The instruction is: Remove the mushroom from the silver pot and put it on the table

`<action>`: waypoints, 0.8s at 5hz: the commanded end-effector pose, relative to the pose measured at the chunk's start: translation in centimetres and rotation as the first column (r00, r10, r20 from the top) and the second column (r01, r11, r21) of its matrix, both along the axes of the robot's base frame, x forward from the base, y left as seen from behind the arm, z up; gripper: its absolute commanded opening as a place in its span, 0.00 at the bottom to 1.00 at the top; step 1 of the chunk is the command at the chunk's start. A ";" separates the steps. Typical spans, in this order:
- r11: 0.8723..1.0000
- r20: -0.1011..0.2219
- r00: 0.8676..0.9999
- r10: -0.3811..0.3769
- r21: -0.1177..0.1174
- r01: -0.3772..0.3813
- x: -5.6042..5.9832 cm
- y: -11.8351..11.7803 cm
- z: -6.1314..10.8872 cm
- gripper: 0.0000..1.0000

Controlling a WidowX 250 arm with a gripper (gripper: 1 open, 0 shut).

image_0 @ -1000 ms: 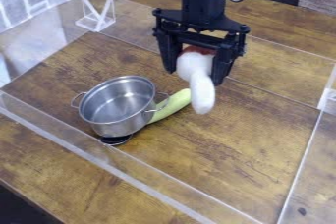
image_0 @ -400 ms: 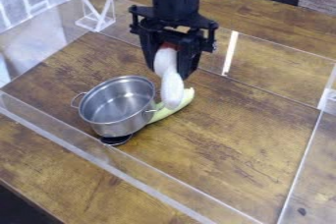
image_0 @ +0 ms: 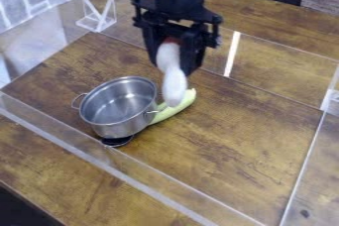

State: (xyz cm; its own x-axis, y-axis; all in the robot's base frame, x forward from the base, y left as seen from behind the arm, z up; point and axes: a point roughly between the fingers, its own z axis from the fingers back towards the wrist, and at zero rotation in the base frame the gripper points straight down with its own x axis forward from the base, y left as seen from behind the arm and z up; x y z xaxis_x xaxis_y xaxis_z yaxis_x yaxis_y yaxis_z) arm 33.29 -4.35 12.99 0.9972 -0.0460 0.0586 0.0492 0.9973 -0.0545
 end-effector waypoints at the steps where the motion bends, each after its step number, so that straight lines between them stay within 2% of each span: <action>1: 1.000 0.083 0.997 -0.006 -0.008 0.006 -0.3 -3.1 2.7 0.00; 2: 0.999 0.072 0.997 -0.041 -0.010 0.042 -0.9 -4.7 1.3 0.00; 3: 0.998 0.052 0.996 -0.066 -0.008 0.067 -1.4 -5.3 -0.1 1.00; 4: 0.996 0.037 0.995 -0.088 -0.009 0.089 -1.2 -6.1 -0.1 1.00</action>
State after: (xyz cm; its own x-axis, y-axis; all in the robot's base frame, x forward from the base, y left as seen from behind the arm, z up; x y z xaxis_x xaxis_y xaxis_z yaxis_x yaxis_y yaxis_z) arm 31.68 -9.71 11.21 0.9925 -0.1159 0.0387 0.1178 0.9917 -0.0511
